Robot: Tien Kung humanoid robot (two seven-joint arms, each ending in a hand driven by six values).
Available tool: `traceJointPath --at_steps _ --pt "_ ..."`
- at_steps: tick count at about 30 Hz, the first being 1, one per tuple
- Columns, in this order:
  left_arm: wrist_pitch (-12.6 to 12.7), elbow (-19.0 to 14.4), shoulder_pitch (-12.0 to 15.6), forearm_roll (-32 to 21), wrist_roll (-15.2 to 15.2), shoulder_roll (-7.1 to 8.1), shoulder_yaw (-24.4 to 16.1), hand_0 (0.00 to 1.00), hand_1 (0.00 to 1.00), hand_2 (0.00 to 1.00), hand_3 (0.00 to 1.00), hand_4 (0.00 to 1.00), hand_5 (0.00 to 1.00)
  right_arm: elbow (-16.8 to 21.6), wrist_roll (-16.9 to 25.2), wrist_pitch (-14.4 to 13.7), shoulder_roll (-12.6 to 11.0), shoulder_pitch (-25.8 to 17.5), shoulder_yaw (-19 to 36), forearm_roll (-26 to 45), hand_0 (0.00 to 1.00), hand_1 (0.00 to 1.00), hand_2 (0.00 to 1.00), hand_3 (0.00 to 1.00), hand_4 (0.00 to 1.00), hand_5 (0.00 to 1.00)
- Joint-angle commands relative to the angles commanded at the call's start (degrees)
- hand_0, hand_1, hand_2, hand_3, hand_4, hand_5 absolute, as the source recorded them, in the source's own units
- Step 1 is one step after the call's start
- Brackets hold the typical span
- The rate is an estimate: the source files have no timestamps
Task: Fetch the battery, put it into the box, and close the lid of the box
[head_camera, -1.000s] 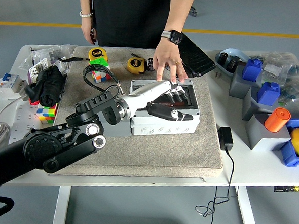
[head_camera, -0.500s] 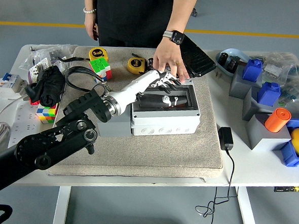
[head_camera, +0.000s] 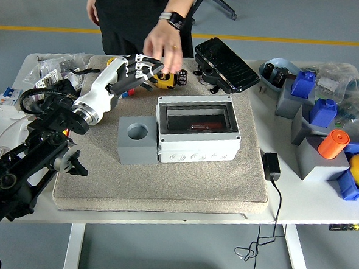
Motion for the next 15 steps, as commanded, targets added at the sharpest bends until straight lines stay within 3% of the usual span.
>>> traceJointPath --at_steps 8,15 --pt "-0.89 0.36 2.89 -5.28 0.12 1.32 -8.18 0.366 0.468 0.508 0.523 0.998 0.522 -0.02 -0.31 0.19 -0.17 0.05 -0.22 0.07 0.727 0.667 0.654 0.599 0.998 0.609" --pt "-2.24 0.82 3.98 -5.84 -0.15 1.79 -11.39 0.371 0.471 0.509 0.517 0.996 0.482 0.04 -0.28 0.31 -0.12 0.06 -0.38 -0.02 0.727 0.668 0.654 0.6 0.998 0.61"
